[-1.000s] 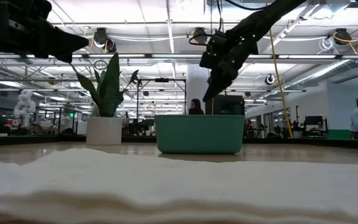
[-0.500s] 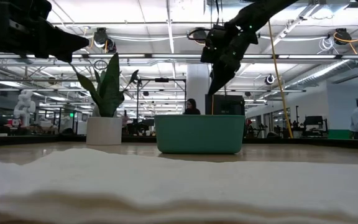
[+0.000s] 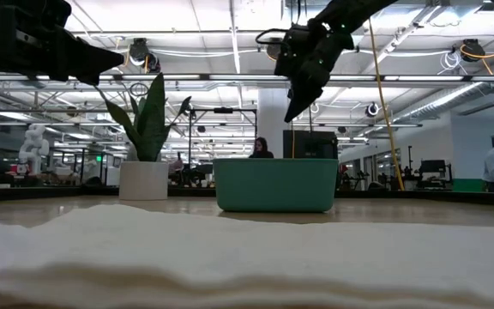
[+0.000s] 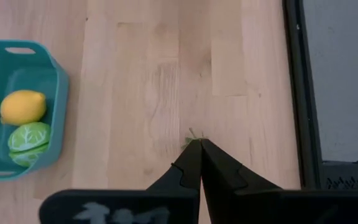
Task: Pick and placing Produce into tupperware
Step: Put the red strawberry into the blue bin
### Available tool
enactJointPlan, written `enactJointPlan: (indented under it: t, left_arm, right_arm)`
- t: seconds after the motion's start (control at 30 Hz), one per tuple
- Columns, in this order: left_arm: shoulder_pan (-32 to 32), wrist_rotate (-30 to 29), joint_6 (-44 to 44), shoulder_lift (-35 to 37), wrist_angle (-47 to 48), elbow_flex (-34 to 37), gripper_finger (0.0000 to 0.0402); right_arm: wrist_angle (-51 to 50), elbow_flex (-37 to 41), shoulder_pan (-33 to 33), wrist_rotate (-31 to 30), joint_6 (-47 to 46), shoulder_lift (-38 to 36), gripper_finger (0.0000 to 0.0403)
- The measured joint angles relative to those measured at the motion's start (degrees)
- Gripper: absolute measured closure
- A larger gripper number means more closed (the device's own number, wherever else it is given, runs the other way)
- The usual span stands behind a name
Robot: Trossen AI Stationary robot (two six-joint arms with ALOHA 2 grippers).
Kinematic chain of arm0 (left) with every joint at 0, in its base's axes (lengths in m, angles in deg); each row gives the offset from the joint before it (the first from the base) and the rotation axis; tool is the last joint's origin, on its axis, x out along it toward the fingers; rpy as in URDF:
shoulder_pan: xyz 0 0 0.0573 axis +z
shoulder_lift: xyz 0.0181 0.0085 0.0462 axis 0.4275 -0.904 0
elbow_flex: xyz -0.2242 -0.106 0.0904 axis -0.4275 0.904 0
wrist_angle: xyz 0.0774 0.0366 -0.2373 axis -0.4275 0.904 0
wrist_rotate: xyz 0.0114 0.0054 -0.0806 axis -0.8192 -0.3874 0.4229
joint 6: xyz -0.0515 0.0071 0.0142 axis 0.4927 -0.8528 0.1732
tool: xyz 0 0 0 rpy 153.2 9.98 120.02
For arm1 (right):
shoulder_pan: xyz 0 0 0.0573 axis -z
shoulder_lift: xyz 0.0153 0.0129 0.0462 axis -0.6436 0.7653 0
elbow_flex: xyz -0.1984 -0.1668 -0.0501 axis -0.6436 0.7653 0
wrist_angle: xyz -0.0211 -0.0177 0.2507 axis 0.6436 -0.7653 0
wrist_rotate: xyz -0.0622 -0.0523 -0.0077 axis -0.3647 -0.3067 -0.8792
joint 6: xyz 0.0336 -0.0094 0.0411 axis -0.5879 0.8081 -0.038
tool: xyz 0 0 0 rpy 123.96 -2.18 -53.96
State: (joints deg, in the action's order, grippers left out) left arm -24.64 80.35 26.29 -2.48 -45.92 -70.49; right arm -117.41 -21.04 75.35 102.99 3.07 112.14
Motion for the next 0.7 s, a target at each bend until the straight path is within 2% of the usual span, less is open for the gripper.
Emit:
enactJointPlan:
  t: [0.23,0.7]
  left_arm:
    - [0.0,0.0,-0.4,0.0,0.0,0.0,0.0376]
    - [0.0,0.0,-0.4,0.0,0.0,0.0,0.0376]
  right_arm:
    - [-3.4,-1.9,0.0,0.0,-0.2,0.0,0.0403]
    - [-2.6,-1.9,0.0,0.0,-1.4,0.0,0.04]
